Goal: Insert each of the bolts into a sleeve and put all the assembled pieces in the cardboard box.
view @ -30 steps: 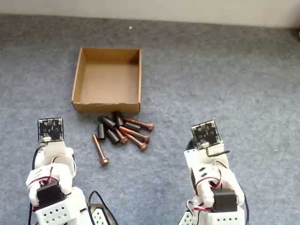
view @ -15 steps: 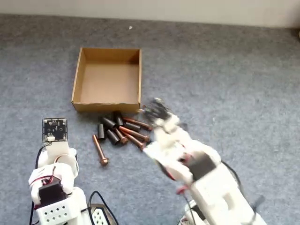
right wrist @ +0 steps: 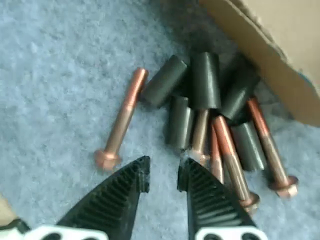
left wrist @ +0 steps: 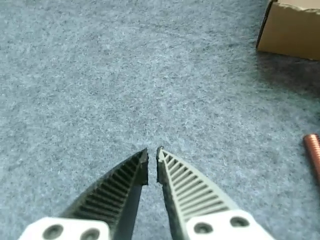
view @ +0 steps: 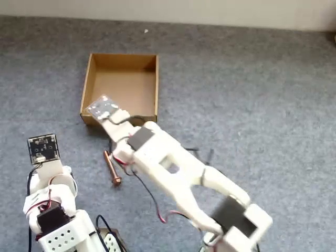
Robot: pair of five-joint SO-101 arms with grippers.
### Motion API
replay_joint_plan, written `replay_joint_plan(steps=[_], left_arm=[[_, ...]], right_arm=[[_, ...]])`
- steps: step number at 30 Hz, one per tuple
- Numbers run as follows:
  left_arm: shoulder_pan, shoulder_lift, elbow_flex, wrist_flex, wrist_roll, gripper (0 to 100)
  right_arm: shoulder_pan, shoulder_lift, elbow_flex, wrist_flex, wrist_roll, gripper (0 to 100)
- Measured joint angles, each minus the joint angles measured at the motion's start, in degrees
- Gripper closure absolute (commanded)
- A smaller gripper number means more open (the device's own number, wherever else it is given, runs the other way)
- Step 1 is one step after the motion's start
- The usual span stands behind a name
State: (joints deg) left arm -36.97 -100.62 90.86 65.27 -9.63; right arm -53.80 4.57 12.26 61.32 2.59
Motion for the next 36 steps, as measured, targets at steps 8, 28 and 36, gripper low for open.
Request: replay_joint_plan(steps=[8, 28, 36], left_arm=[[-0.1, 0.0, 0.0, 0.0, -0.1, 93], [-0.1, 0.1, 0.0, 0.0, -0.1, 93], [-0.1, 0.0, 0.0, 0.0, -0.1, 93]], right_arm=[[-0.2, 13.6, -10.4, -0.2, 0.0, 89.9], [2.1, 21.4, -14.9, 0.9, -0.1, 89.7], [1.6, 23.1, -16.0, 2.8, 0.0, 89.6]])
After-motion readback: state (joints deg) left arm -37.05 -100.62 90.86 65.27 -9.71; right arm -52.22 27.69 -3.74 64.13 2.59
